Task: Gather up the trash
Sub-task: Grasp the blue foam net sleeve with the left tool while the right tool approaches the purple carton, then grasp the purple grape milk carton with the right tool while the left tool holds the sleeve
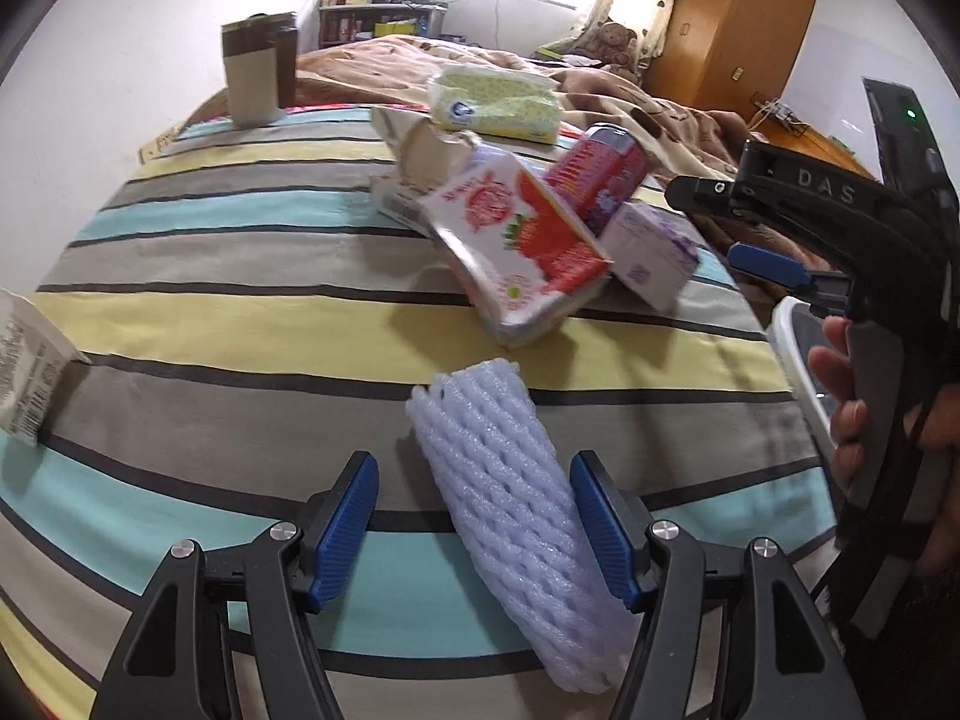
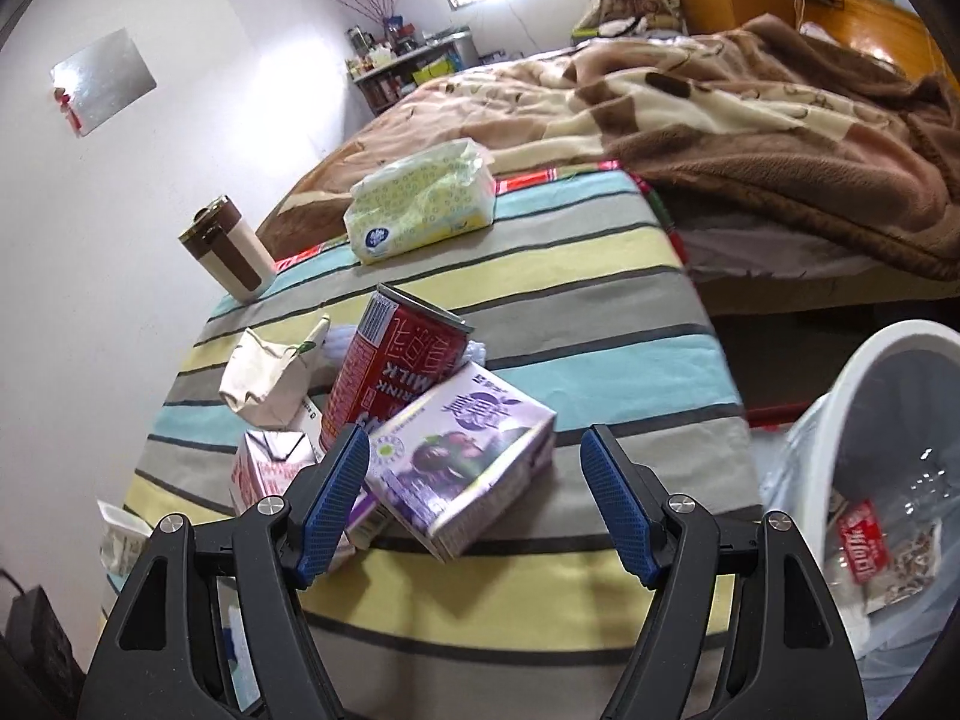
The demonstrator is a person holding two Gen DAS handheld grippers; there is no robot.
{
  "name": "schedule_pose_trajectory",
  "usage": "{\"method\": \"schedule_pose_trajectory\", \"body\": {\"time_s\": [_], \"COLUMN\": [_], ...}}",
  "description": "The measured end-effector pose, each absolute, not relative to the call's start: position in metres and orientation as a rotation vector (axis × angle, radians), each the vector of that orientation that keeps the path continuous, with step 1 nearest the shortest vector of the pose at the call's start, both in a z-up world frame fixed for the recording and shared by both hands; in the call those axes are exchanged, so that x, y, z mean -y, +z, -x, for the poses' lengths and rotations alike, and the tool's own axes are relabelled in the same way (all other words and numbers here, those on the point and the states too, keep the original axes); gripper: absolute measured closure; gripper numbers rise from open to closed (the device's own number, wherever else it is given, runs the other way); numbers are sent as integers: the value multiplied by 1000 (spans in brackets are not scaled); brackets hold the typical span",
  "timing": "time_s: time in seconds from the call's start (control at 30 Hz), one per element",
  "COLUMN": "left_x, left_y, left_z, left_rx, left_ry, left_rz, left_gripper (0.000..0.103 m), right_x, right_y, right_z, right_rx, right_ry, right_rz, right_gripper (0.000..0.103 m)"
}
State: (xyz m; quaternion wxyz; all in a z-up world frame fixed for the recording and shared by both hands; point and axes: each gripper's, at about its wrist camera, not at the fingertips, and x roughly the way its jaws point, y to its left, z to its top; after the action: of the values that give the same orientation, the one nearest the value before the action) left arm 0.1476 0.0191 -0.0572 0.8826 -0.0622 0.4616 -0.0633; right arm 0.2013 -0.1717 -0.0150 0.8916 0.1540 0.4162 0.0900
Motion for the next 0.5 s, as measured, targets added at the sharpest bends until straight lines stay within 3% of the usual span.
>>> {"method": "schedule_pose_trajectory", "body": {"time_s": [0.5], "left_x": [-58], "left_y": [-58], "left_z": [-149], "left_rx": [-966], "left_ry": [-78], "left_rz": [164], "left_gripper": [36], "right_x": [151], "right_y": [-33], "right_z": [-222], "right_rx": [-1005], "right_ry": [145], "right_rz": [-288], "right_gripper": [20]}}
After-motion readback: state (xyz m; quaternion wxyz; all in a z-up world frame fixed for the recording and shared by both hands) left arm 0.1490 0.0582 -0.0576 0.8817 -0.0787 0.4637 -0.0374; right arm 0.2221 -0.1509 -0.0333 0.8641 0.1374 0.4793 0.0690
